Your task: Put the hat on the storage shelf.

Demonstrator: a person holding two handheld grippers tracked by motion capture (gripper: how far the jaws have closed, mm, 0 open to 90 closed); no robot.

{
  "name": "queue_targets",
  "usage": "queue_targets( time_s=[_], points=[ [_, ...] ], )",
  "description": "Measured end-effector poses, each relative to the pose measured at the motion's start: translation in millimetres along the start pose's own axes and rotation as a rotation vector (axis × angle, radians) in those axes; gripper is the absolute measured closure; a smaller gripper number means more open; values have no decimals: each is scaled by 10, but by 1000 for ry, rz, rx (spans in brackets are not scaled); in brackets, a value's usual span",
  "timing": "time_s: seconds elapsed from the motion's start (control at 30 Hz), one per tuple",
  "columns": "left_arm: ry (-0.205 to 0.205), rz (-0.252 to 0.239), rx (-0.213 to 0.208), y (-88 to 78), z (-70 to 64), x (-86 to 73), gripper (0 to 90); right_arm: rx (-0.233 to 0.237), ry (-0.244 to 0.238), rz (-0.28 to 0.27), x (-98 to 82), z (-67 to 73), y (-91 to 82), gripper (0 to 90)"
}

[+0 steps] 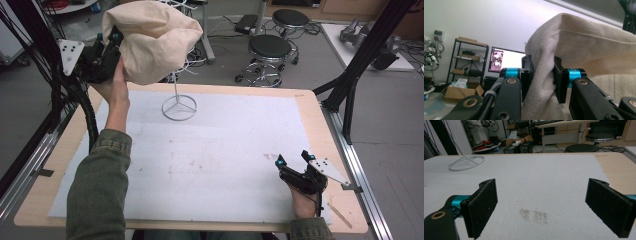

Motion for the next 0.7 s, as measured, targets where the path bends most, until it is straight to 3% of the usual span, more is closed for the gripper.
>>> queue_targets(
  time_s=[0.27, 0.7],
  points=[
    [-13, 15, 17, -127, 85, -143, 733, -2, 0, -1, 0, 2, 2, 98],
    [14, 71, 22, -294, 102, -426, 713, -3, -9, -5, 3, 4, 3, 97]
  ],
)
Point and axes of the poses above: each handheld gripper's, and its own axes: y roughly forward along the jaws, x roughly out of its top, z roughly to its left, the point moved 7 cm from there along y, roughly forward along the jaws, and after that the axes turned 13 degrees about y, right-handed, at the moved point
